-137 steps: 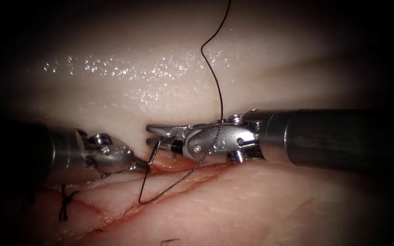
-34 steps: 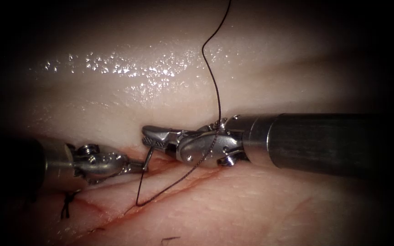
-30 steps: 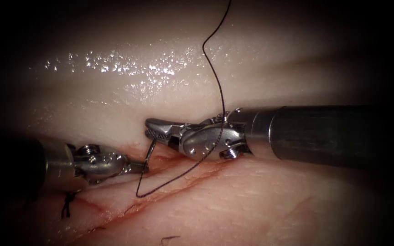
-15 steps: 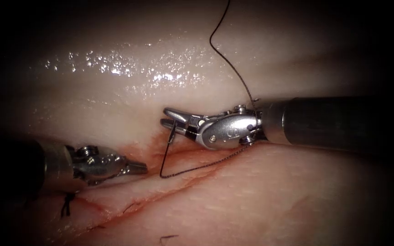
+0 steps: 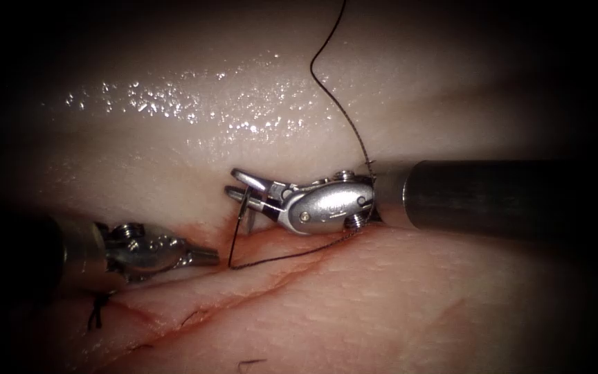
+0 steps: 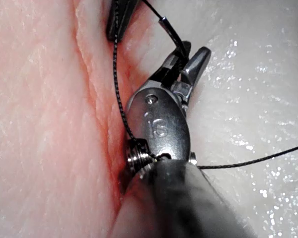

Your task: Wound Closure

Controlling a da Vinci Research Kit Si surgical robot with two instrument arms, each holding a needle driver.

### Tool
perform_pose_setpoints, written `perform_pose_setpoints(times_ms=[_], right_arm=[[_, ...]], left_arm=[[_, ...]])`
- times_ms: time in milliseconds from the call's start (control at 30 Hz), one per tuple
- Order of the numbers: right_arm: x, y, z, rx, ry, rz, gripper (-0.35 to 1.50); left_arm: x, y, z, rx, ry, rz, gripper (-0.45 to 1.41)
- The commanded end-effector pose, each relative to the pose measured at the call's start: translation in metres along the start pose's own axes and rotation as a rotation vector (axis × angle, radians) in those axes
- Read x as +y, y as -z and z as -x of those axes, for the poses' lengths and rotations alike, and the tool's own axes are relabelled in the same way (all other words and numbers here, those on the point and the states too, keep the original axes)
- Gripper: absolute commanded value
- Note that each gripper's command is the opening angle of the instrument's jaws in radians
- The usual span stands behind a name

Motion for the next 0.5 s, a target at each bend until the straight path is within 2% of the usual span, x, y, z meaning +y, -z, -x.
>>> perform_pose_setpoints(times_ms=[33, 267, 400, 500], right_arm=[[-0.0003, -0.0017, -0.0010, 0.001, 0.008, -0.018, -0.35], [-0.0018, -0.0026, -0.0020, -0.009, 0.026, -0.073, -0.35], [-0.0033, -0.0013, -0.0014, -0.004, 0.045, -0.097, -0.35], [-0.0041, 0.0005, -0.0010, -0.033, 0.046, -0.074, -0.35]], left_arm=[[0.0000, -0.0008, 0.0001, 0.000, 0.002, 0.001, -0.45], [-0.0003, -0.0002, 0.0007, -0.001, 0.002, -0.007, -0.45], [-0.0004, 0.0000, 0.0008, -0.001, 0.000, -0.008, -0.45], [-0.0005, 0.0001, 0.0010, -0.001, -0.001, -0.006, -0.45]])
